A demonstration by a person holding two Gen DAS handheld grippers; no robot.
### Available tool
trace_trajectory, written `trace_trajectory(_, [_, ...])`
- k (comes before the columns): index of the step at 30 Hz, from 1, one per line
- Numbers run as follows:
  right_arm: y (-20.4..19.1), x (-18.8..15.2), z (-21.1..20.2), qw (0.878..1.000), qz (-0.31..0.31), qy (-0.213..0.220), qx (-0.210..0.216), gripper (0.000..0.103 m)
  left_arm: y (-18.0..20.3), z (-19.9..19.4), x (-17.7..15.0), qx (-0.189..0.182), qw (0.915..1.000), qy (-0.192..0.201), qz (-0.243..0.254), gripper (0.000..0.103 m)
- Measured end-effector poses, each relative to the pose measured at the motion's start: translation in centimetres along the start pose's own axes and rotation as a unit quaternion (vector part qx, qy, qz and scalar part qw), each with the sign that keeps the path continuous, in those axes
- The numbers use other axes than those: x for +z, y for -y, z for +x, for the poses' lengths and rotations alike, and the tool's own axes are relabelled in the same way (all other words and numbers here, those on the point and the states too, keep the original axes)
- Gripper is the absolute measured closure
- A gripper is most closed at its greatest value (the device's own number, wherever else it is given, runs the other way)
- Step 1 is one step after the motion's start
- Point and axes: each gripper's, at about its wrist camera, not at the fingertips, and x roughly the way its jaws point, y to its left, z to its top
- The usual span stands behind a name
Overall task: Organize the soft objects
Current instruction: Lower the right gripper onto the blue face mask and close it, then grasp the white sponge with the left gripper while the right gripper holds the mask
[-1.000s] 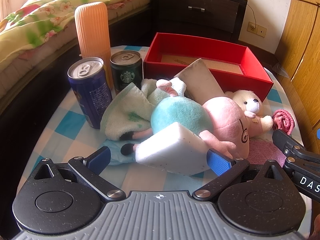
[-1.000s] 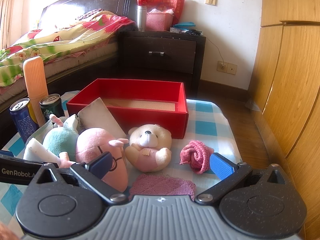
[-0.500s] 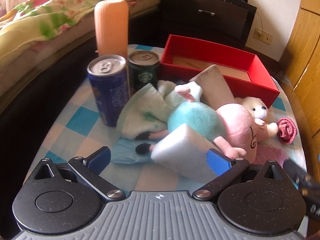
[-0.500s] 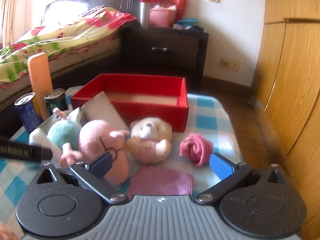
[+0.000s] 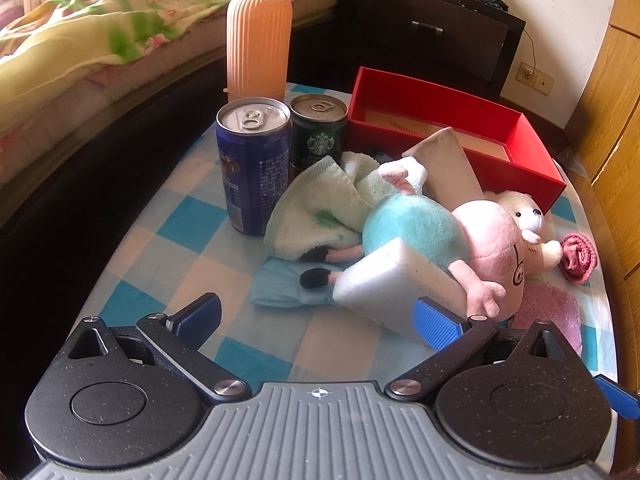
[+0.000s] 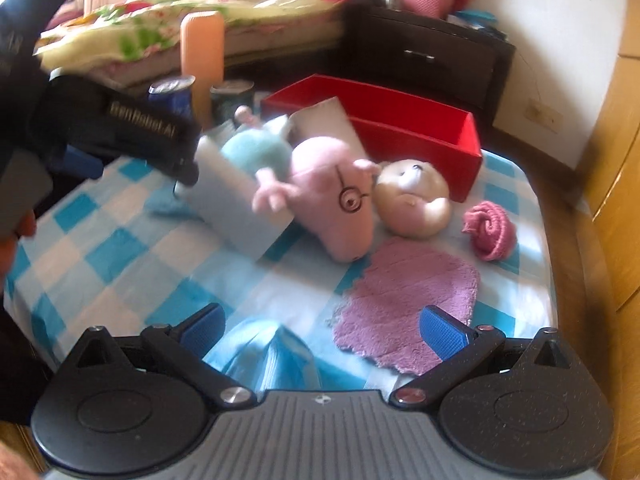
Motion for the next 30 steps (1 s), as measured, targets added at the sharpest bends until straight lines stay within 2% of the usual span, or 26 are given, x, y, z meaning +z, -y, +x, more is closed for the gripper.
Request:
trace_trajectory(6, [-0.6, -0.7, 1.1, 0.999, -0.007, -0.027, 0.033, 0.019, 0.6, 0.3, -0.1, -0.009, 0.9999, -0.008, 0.012, 0.005])
trace_trajectory(8, [-0.7, -1.0, 1.6, 0.998, -0.008, -0.042, 0.045, 0.024, 0.9, 0.3, -0.1, -0.009, 0.9997, -0.007, 0.02, 0.005])
trace_trajectory(9, [-0.6, -1.1, 1.9, 0.997, -0.003, -0.051, 0.058, 0.039, 1.0, 0.3, -0.2, -0.009, 0.9996, -0.006, 0.024, 0.005])
trace_trajectory(10, [-0.4, -1.2, 2.2, 0.995, 0.003, -0.063, 0.072, 0.059, 1.0, 0.3, -0.2, -0.01, 0.9996, -0.006, 0.027, 0.005])
trace_trajectory(11, [-0.2, -1.3, 2.5, 0.993, 0.012, -0.076, 0.086, 0.067, 1.1, 0.3, -0.2, -0.01, 0.9995, -0.007, 0.029, 0.005])
trace_trajectory(13, [0.2, -1.6, 3.0, 0.99, 0.029, -0.094, 0.101, 0.072, 1.1, 0.5, -0.3, -0.015, 0.9994, -0.012, 0.03, 0.006])
trace_trajectory(18, [0.1, -1.6, 2.7, 0.987, 0.032, -0.098, 0.124, 0.08, 1.3, 0.7, -0.2, -0.026, 0.9991, -0.018, 0.027, 0.007])
trace_trajectory(25, [0.4, -1.6, 2.2, 0.985, 0.041, -0.096, 0.135, 0.081, 2.4, 2.0, 0.6, -0.042, 0.9987, -0.022, 0.015, 0.007])
trace_trajectory(27, [0.8, -1.6, 2.1, 0.985, 0.049, -0.096, 0.137, 0.081, 2.5, 3.2, 0.6, -0.037, 0.9987, -0.034, -0.004, 0.006])
trace_trajectory(30, [1.2, -1.5, 2.0, 0.984, 0.057, -0.095, 0.141, 0.08, 1.9, 4.5, 0.6, -0.053, 0.9959, -0.055, -0.049, 0.006])
